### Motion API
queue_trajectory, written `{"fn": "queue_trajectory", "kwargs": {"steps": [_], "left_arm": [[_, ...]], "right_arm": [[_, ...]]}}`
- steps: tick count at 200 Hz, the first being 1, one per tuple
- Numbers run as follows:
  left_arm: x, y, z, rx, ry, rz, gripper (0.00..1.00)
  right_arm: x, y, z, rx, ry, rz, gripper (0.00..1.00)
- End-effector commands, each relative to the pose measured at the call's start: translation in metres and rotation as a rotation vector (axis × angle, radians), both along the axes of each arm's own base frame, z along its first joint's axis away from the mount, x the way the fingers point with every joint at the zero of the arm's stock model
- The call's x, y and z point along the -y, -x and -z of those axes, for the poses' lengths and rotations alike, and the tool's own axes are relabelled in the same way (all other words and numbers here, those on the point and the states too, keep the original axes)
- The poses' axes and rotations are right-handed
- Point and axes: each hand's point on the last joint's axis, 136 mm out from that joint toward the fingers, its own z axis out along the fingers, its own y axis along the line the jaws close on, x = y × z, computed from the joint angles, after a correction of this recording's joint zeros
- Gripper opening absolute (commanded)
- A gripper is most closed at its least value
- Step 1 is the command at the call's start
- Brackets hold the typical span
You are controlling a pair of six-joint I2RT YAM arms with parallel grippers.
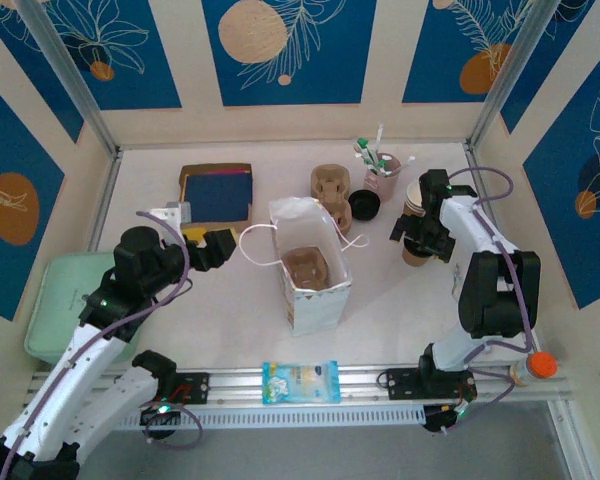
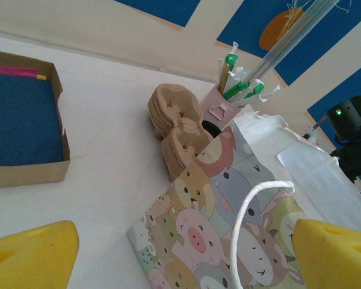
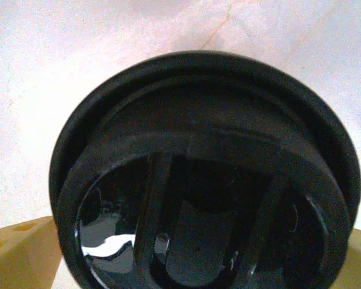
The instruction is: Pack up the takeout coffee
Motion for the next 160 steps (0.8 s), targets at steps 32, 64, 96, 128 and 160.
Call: {"fn": "queue_trajectory", "kwargs": {"steps": [32, 64, 96, 128, 160], "left_arm": [[-0.006, 0.000, -0.002, 0.022, -0.022, -0.017, 0.92], [-0.006, 0.000, -0.002, 0.023, -0.021, -0.015, 0.91], [-0.005, -0.001, -0.001, 0.021, -0.021, -0.013, 0.91], [-0.004, -0.002, -0.002, 0.022, -0.019, -0.012, 0.91], [-0.004, -0.003, -0.001, 0.019, -0.022, -0.012, 0.91]], "right_arm": [[0.003, -0.006, 0.008, -0.007, 0.022, 0.018, 0.99], [0.004, -0.007, 0.014, -0.018, 0.025, 0.020, 0.99], [0.004, -0.007, 0.021, -0.025, 0.013, 0.021, 0.99], [0.004, -0.006, 0.028, -0.040, 0.010, 0.032, 0.99], [0.007, -0.006, 0.033, -0.052, 0.017, 0.040, 0.99]]}}
